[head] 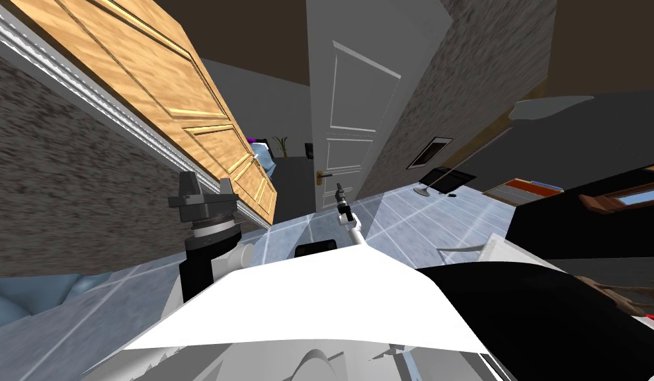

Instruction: Push the door open

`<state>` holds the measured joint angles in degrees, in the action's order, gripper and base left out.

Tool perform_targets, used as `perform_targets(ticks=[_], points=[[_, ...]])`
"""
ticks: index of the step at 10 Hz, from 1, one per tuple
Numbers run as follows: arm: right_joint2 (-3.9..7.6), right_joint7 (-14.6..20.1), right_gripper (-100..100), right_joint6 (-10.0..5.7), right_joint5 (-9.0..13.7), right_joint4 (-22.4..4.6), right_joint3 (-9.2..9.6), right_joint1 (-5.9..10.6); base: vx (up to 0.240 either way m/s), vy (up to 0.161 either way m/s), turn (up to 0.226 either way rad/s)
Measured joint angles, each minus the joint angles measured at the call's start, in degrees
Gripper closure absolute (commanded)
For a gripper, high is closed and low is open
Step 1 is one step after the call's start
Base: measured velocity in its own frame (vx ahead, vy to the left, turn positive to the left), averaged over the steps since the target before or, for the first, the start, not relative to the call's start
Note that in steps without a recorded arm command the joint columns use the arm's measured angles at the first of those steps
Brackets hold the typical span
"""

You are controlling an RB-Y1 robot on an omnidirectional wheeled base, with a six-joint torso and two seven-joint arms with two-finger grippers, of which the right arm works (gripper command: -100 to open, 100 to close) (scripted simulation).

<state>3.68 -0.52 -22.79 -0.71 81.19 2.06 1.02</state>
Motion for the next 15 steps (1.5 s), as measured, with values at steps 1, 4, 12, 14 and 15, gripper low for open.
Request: perform_targets(ticks=[1, 4, 12, 14, 15], points=[[-0.26, 0.03, -100, 0.32, -0.04, -1.44, 0.02, 0.84, 0.099, -0.059, 0.039], [-1.06, 0.02, -100, 1.27, -0.17, -4.84, 0.17, 2.72, 0.089, -0.051, 0.039], [-3.35, 0.63, -100, 3.52, -0.33, -14.81, 0.66, 7.80, 0.102, -0.062, 0.045], [-4.24, 0.81, -100, 4.03, -0.32, -18.10, 0.65, 9.71, 0.118, -0.077, 0.050], [-5.08, 0.73, -100, 4.38, -0.42, -19.50, 0.70, 10.33, 0.058, -0.031, 0.017]])
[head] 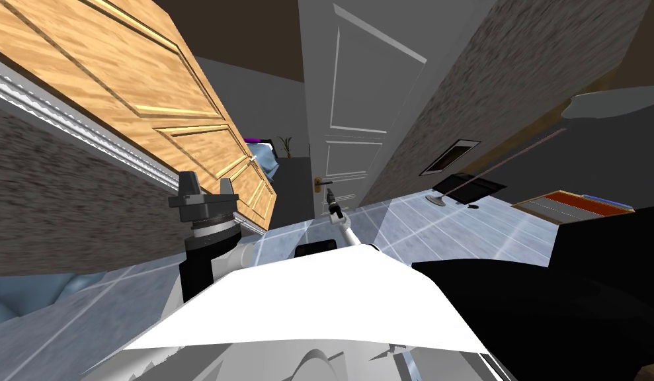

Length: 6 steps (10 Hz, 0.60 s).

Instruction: Push the door open

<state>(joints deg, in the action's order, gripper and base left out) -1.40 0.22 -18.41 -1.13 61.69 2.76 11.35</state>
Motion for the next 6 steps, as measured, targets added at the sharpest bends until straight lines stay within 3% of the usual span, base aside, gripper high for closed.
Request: perform_targets(ticks=[1, 3, 6], points=[[-0.09, -0.03, -100, 0.07, -0.01, -0.16, 0.01, 0.07, 0.129, 0.009, 0.021], [1.73, 0.00, -100, 0.14, 0.04, -0.32, -0.20, 0.20, 0.180, 0.011, 0.019], [2.78, -0.10, -100, -0.27, 0.14, -1.11, -0.63, 0.59, 0.189, 0.046, 0.019]])
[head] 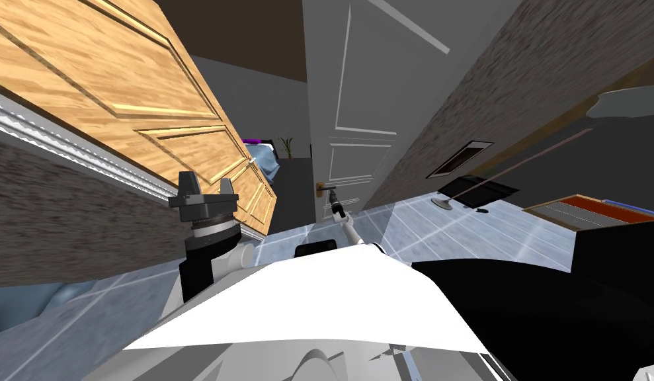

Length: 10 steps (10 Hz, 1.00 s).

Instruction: Push the door open

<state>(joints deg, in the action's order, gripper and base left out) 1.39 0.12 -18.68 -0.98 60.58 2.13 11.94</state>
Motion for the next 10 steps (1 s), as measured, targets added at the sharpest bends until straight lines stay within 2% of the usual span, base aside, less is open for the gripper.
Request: perform_targets(ticks=[2, 4, 5, 10], points=[[-0.42, 0.00, -100, 0.13, 0.07, -0.06, -0.23, 0.15, 0.190, 0.028, 0.019], [-2.01, -0.09, -100, 0.08, 0.11, -0.27, -0.48, 0.26, 0.127, 0.007, 0.010], [-2.10, -0.09, 100, 0.08, 0.11, -0.26, -0.48, 0.28, -0.009, 0.001, -0.004], [-1.99, -0.05, 100, 0.07, 0.14, -0.16, -0.55, 0.55, -0.007, -0.001, 0.003]])
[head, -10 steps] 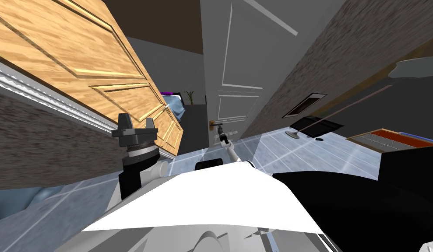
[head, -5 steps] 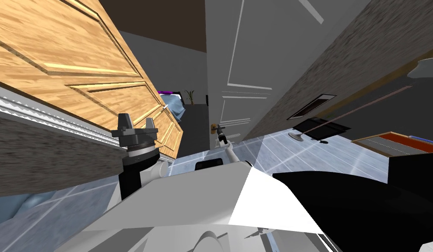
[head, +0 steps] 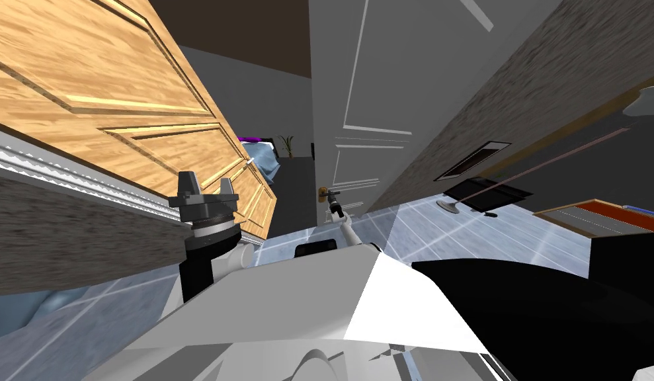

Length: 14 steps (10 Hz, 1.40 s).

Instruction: Push the door open

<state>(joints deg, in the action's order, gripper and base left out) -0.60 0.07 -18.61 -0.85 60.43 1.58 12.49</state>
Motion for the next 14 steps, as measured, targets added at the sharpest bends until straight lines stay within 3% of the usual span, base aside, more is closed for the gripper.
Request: perform_targets(ticks=[5, 7, 9, 11, 13, 14], points=[[0.64, -0.32, 100, 0.70, 0.20, -0.23, -1.03, -0.62, 0.160, 0.070, -0.038], [1.25, -0.55, 100, 0.87, 0.41, 0.02, -2.05, -0.24, 0.199, 0.113, -0.069], [2.47, -0.40, 100, -0.43, 0.88, -2.23, -3.47, 0.88, 0.198, 0.105, -0.070], [2.36, -0.98, 100, -0.74, 0.87, -1.07, -4.48, 0.07, 0.137, 0.080, -0.071], [2.69, -1.25, 100, 0.53, 1.10, 0.44, -5.56, -0.70, 0.126, 0.103, -0.081], [2.87, -1.40, 100, 0.20, 1.28, -1.28, -6.50, 0.38, 0.150, 0.116, -0.054]])
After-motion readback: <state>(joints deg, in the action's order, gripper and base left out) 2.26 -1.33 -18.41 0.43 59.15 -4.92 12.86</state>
